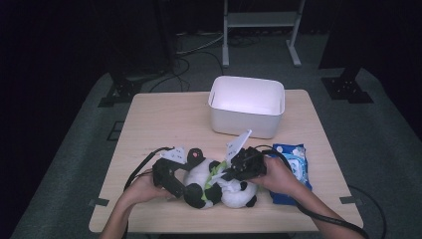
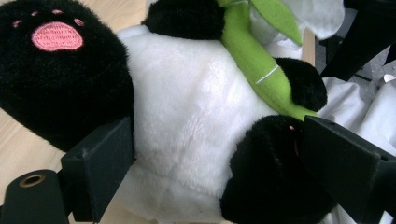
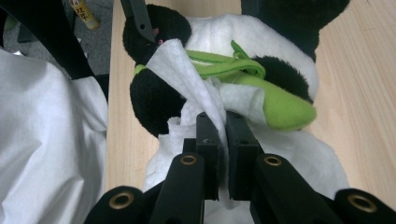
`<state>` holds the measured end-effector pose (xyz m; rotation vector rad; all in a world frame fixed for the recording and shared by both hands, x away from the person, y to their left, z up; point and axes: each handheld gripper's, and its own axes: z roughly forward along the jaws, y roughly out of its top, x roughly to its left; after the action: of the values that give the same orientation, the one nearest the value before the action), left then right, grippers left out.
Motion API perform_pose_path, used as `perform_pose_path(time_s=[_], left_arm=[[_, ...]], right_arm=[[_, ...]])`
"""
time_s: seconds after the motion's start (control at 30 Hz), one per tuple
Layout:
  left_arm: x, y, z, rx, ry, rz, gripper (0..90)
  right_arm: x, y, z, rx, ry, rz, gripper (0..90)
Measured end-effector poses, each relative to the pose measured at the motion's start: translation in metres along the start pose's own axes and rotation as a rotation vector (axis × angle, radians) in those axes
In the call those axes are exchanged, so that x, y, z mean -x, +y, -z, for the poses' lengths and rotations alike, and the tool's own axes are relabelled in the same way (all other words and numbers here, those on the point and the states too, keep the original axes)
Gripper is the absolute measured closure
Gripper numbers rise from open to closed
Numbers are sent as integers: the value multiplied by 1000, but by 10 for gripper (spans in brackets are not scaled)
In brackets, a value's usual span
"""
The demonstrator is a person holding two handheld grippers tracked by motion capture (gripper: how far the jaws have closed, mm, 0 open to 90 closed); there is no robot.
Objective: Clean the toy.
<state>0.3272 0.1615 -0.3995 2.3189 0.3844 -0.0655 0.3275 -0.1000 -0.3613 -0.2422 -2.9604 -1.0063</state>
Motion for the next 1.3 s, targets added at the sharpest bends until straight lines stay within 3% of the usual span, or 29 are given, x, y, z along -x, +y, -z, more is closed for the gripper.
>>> perform_pose_path(time_s=[0.27, 0.47, 0.63, 0.7, 0.9, 1.0, 1.1, 1.2, 1.3], left_arm=[[1, 1, 0, -4, 3, -2, 97], [2, 2, 0, -10, 8, -5, 97], [2, 2, 0, -14, 10, -5, 97], [2, 3, -1, -19, 12, -8, 97], [2, 4, -1, -17, 15, -1, 96], [3, 4, -1, -19, 20, -9, 96], [4, 4, -1, -18, 20, -11, 96], [4, 4, -1, -20, 18, -17, 96], [3, 5, -2, -19, 17, -16, 96]], right_arm=[[-3, -11, 18, 15, -32, -7, 852], [1, -28, 33, 16, -44, -61, 843], [3, -31, 31, 20, -71, -67, 762], [4, -30, 27, 32, -89, -62, 674], [2, -22, 16, 55, -56, -45, 612], [-1, -16, 8, 56, -63, -24, 635], [-4, -10, 2, 39, -70, -2, 784], [-6, -9, 4, 26, -69, 14, 826], [-8, -14, 10, 50, -47, -2, 836]])
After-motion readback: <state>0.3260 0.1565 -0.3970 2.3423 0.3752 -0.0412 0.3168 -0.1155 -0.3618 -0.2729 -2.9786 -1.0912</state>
